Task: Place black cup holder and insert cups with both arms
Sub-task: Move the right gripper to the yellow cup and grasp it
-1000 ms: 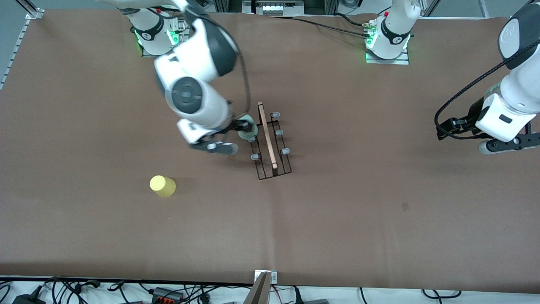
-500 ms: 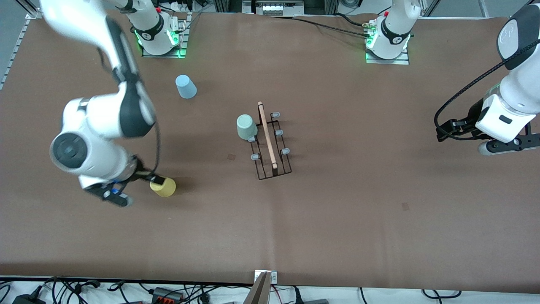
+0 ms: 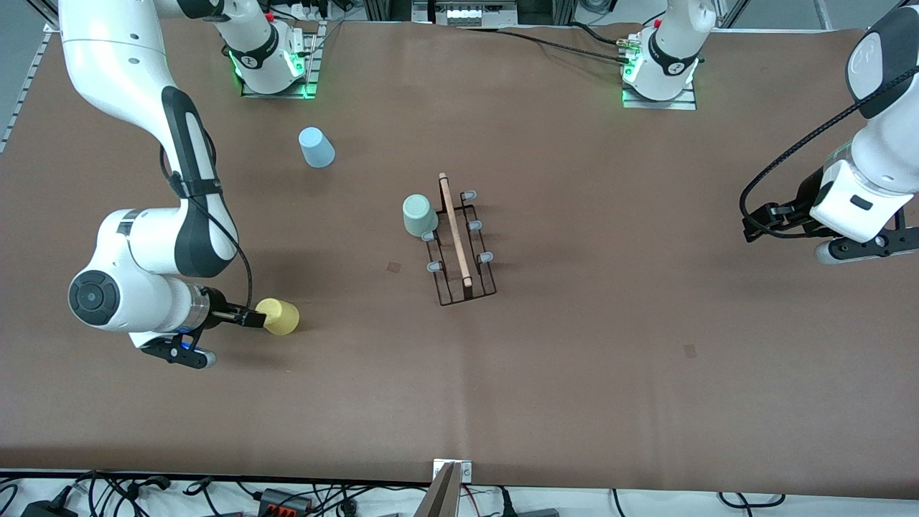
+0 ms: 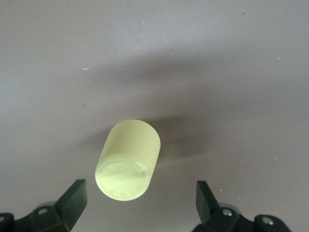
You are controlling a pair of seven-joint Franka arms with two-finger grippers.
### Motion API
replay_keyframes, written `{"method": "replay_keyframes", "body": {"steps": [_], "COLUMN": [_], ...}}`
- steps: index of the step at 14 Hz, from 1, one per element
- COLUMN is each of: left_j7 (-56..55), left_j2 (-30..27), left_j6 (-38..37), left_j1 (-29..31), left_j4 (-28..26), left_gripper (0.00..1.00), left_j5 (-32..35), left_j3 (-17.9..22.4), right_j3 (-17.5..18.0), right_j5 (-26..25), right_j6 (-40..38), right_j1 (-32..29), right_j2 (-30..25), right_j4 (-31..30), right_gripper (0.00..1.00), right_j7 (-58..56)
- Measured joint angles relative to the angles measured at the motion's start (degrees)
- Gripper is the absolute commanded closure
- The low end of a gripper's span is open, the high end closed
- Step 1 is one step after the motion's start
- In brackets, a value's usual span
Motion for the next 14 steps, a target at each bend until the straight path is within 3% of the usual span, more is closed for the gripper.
{"method": "replay_keyframes", "body": {"steps": [14], "left_j7": [-0.18], "left_j2": [-0.06], "left_j6": [1.56], "left_j1": [1.28], "left_j4": [-0.26], "left_gripper": [0.00], "left_j5": [-2.54], "left_j3": [0.52], "right_j3": [0.83], "right_j5": [-0.95], "right_j6": [1.53], "right_j1": [2.10], "right_j2": [3.34], "right_j4": [0.03], "right_gripper": [0.00], "right_j7": [-1.87]}}
